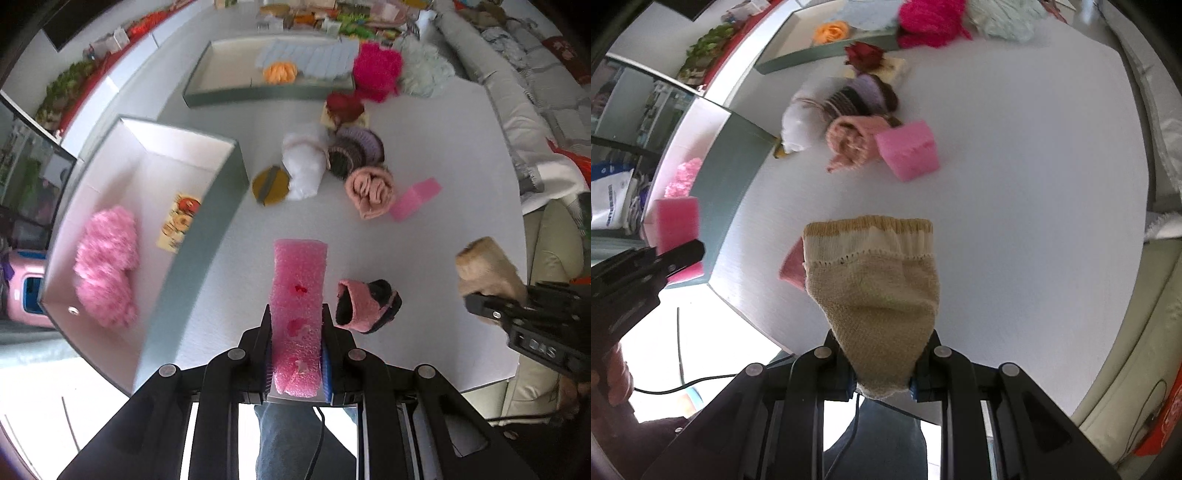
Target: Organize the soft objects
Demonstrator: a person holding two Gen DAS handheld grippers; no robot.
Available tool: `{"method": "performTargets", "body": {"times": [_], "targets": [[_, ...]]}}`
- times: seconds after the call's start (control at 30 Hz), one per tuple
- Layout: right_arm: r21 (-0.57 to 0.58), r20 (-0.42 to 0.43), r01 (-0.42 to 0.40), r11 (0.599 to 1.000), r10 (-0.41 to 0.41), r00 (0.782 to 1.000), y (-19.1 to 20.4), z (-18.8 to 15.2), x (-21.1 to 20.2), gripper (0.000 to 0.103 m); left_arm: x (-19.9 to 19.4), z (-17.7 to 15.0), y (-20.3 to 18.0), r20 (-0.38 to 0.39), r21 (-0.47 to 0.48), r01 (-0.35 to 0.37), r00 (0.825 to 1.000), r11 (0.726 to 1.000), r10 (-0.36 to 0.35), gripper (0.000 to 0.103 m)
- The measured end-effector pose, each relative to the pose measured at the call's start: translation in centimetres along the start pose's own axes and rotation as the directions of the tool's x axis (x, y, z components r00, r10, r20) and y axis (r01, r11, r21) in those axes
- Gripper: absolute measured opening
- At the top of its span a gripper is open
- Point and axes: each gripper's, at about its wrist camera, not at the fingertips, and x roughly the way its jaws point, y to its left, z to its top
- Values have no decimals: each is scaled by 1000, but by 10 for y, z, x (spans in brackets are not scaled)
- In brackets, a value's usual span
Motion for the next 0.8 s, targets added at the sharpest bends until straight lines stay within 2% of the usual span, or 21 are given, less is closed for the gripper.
{"method": "performTargets", "body": {"times": [0.03,0.13,0.33,0.5,0.8], "targets": [[-4,2,-3,1000,3,1000,4,1,0,22,5,-1,5,8,3,-2,1000,1000,2,21],[-3,10,-7,1000,7,1000,14,7,0,22,-16,-1,23,33,8,2,999,1000,-2,21],[33,59,-3,999,1,998,32,14,-3,22,-6,1,59,53,49,2,999,999,-4,21],[99,66,10,995,-16,998,54,10,6,22,-4,0,94,56,90,18,998,996,-23,21],[158,80,63,985,-77,994,94,5,14,22,-3,-2,160,87,46,85,992,995,-89,21]]}}
